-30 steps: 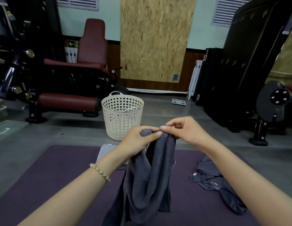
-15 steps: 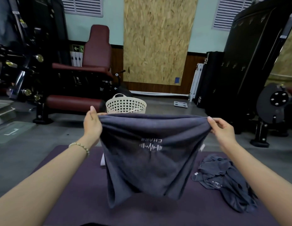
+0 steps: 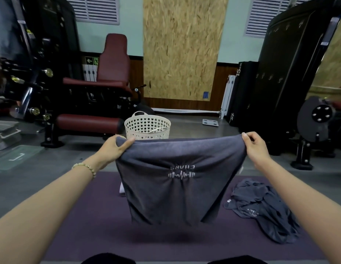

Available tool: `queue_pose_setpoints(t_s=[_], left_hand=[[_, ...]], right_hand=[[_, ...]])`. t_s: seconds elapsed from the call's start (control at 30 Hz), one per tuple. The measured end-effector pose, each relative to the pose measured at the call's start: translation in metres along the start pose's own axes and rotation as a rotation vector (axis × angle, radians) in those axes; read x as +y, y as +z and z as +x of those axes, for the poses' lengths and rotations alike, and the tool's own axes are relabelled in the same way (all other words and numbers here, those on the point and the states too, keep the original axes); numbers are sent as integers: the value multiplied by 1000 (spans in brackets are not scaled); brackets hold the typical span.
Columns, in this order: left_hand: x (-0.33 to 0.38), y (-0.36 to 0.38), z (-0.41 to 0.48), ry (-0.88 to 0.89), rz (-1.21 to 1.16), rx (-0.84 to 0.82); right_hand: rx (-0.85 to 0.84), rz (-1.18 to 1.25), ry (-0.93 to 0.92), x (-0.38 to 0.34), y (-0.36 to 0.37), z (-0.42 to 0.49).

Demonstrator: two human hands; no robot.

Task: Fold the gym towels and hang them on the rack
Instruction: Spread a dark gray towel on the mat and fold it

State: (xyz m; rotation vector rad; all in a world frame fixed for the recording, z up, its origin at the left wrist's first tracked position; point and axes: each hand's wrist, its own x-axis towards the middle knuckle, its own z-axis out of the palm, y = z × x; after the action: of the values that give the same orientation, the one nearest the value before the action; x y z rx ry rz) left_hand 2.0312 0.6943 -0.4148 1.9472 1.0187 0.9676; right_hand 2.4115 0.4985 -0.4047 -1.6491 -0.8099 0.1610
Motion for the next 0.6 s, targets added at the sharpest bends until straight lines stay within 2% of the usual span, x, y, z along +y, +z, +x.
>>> queue_pose_setpoints(t_s=[0.07,0.13,0.27,0.37,0.4,0.47,0.53,0.6], left_hand=[[-1,-6,-7,-61,10,-137],[-6,-12,-10,-68,19,-133],[-10,-17,-15,-35,-127,135],[-7,-16,-19,-53,-255,337],[-7,-15,-19,-72,-299,383],[-9,-13,-19,-97,-363,418],[-14,-9,-19,-96,-368,411],[-19,-2,-17,-88,-339,380]], right_hand=[[-38,-35,23,0,1,-3],[-110,0,118,-3,4,-9],[-293,165,317,-15,6,-25],[-466,104,341,-18,8,-34],[-478,86,317,-17,11,-37],[-375,99,226,-14,18,-39],[-251,100,105,-16,26,-43],[-225,85,39,-14,35,-46]])
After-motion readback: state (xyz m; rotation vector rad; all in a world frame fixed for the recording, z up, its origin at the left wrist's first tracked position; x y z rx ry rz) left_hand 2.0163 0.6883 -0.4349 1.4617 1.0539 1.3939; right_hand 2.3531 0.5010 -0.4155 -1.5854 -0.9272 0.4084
